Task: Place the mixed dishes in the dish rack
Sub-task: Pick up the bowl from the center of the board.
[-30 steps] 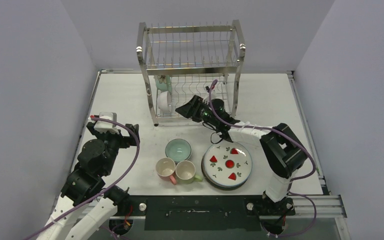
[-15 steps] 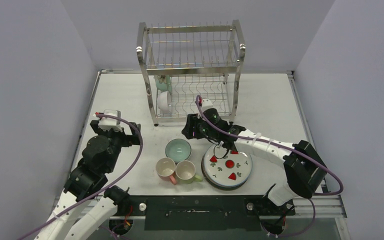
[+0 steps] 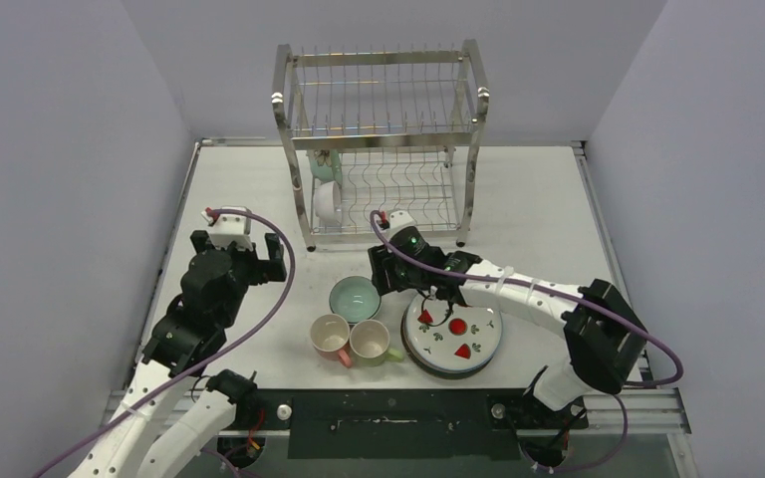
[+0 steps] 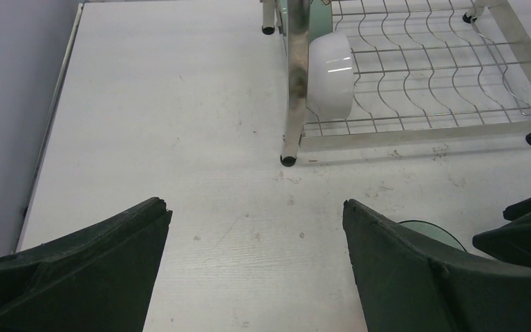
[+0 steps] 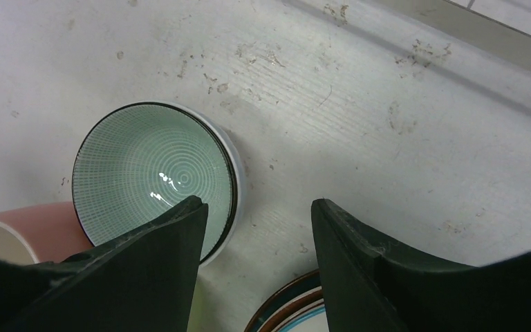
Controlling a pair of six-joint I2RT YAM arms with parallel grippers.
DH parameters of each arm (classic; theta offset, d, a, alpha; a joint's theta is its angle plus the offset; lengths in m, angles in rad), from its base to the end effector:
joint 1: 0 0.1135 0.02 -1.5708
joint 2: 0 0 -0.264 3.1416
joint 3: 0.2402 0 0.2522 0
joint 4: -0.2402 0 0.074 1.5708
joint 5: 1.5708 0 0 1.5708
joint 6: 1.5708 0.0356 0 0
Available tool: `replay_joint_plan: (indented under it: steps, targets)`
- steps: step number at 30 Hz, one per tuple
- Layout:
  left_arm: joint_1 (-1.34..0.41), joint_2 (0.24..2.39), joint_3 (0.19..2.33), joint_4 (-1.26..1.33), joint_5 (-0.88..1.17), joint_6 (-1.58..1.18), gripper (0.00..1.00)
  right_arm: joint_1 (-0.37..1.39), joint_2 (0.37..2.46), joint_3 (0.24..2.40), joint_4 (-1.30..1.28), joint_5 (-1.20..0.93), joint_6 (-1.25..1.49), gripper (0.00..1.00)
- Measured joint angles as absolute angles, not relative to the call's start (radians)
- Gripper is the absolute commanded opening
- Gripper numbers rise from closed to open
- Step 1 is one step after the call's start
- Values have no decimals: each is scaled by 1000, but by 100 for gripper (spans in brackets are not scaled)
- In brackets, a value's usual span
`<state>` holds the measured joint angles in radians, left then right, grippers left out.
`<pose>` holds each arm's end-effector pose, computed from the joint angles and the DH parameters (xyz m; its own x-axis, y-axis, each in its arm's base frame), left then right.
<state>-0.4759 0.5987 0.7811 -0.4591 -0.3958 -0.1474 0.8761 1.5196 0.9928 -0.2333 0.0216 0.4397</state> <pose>0.1260 -0.0495 0.3365 -0.2539 -0.0216 -0.9670 0.0564 0.9977 -0.0371 0.2105 0.2514 0.2304 -0.7218 -0.2014 -0.6622 -0.4982 0.8153 0.2950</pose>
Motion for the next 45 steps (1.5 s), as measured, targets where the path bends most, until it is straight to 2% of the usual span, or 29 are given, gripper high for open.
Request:
replay_joint_plan:
  steps: [9, 17, 19, 25, 28, 38, 45]
  targets:
    - [-429, 626, 781, -459, -334, -157, 95, 942, 1612, 1045, -235, 23, 430, 57]
    - [-428, 622, 781, -459, -316, -162, 95, 987, 1727, 1127, -296, 67, 411, 50]
    - [-428, 619, 781, -459, -311, -163, 95, 1000, 1744, 1144, -319, 89, 403, 44]
    - [-428, 611, 781, -459, -301, -168, 95, 1015, 1750, 1154, -369, 155, 385, 8]
    - [-428, 612, 781, -459, -295, -172, 95, 1015, 1750, 1163, -356, 169, 405, 0]
    - [-428, 633, 781, -459, -252, -183, 95, 1004, 1707, 1143, -359, 187, 413, 0]
    - [-428, 678, 789, -458, -191, -212, 94, 913, 1624, 1053, -351, 182, 451, 0]
